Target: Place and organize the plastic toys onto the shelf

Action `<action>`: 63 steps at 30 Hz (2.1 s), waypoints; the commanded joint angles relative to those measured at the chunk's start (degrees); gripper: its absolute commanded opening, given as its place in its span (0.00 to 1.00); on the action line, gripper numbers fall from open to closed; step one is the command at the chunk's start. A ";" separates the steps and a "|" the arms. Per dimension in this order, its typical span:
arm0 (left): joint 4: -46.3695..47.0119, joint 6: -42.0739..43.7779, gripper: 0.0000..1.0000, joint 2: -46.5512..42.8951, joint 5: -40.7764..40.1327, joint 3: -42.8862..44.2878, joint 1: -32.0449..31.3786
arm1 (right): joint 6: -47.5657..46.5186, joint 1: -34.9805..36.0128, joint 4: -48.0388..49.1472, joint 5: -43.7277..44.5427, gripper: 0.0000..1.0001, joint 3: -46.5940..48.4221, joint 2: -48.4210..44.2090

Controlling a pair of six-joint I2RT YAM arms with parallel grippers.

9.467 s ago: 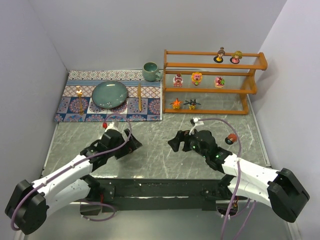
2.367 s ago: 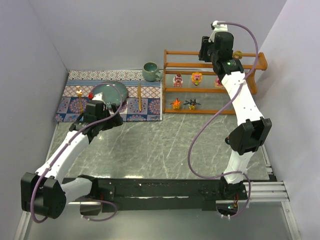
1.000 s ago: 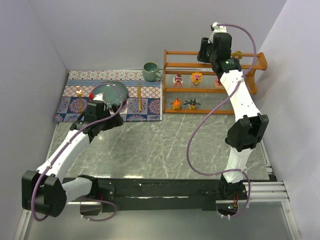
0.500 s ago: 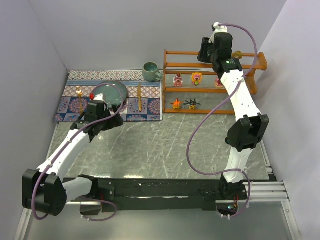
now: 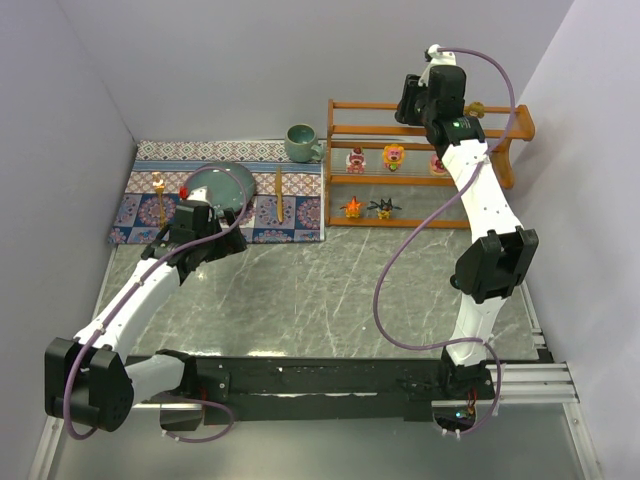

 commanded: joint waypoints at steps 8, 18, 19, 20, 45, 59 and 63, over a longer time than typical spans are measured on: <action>0.41 0.80 0.97 0.31 0.55 1.32 0.22 | 0.64 -0.86 0.36 0.05 0.54 0.86 -0.62; 0.41 0.80 0.97 0.23 0.37 1.32 0.22 | 0.81 -0.95 0.27 -0.04 0.55 1.30 -0.53; 0.41 0.89 0.97 0.23 0.37 1.32 0.14 | 0.81 -0.86 0.36 -0.30 0.57 1.30 -0.62; 0.41 0.89 0.97 0.23 0.37 1.32 0.22 | 0.73 -0.95 0.36 -0.39 0.58 1.21 -0.79; 0.85 0.62 0.97 -7.33 2.12 0.61 0.22 | 5.29 -0.60 1.85 -2.87 0.84 -25.22 -30.57; 1.72 0.19 0.97 -14.89 4.06 -0.53 -0.22 | 18.12 -3.05 -5.26 13.84 0.89 -67.15 -54.48; 1.81 0.36 0.97 -16.03 3.89 -0.53 -0.48 | 21.11 -8.22 -6.76 14.12 0.89 -76.63 -59.58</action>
